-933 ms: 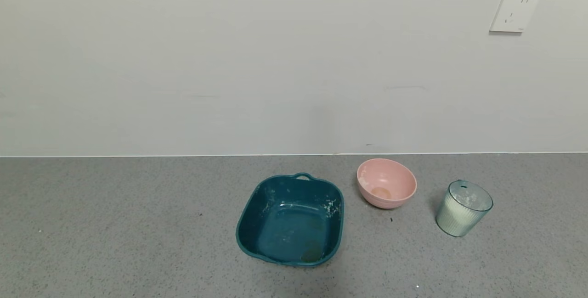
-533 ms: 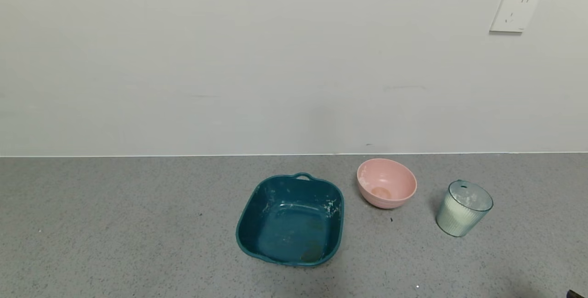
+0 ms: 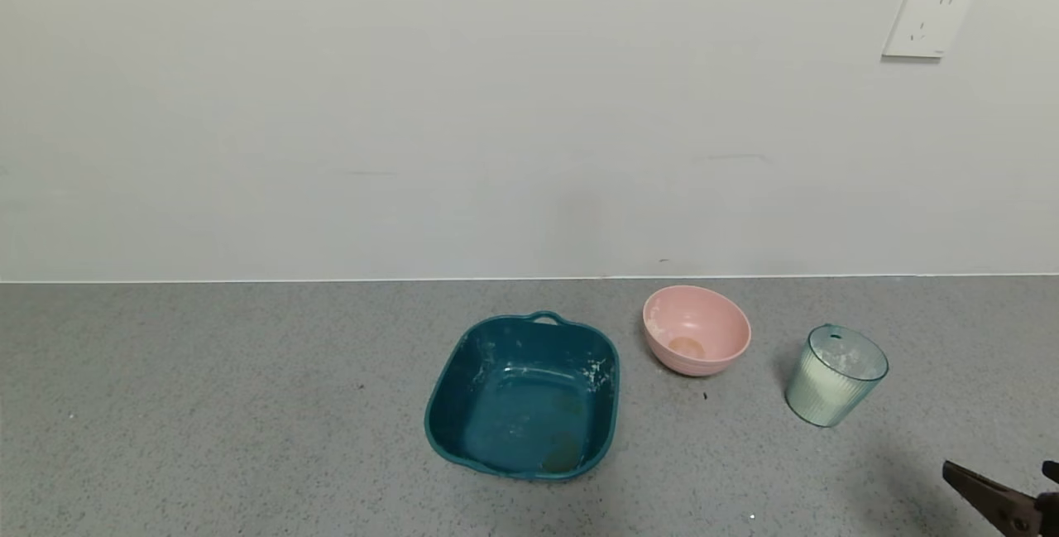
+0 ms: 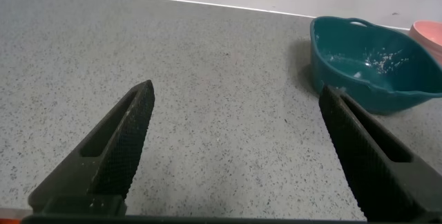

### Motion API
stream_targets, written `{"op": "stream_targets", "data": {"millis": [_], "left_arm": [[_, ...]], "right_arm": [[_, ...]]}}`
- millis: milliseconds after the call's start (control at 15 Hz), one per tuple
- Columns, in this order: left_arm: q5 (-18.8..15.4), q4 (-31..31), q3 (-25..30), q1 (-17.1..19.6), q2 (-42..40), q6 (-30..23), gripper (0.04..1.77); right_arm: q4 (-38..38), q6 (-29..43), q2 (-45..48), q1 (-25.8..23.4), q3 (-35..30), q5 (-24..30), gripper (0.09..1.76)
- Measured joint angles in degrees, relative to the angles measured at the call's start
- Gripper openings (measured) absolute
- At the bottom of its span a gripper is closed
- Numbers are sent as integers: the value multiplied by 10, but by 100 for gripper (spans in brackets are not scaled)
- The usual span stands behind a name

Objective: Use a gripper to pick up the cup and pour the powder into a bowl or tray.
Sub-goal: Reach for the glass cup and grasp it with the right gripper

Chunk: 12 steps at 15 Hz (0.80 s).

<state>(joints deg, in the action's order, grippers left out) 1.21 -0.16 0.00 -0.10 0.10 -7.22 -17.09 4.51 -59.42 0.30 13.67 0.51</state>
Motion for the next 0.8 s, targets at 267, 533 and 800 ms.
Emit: {"op": "stream_targets", "data": {"millis": [267, 533, 800], "left_arm": [[0, 0, 0, 0, 0, 0, 172], [0, 0, 0, 0, 0, 0, 172], [0, 0, 0, 0, 0, 0, 172]], "right_arm": [[-115, -3, -95, 0, -28, 0, 171], [-225, -5, -183, 1, -44, 0, 171], [-377, -22, -284, 3, -72, 0, 171]]}}
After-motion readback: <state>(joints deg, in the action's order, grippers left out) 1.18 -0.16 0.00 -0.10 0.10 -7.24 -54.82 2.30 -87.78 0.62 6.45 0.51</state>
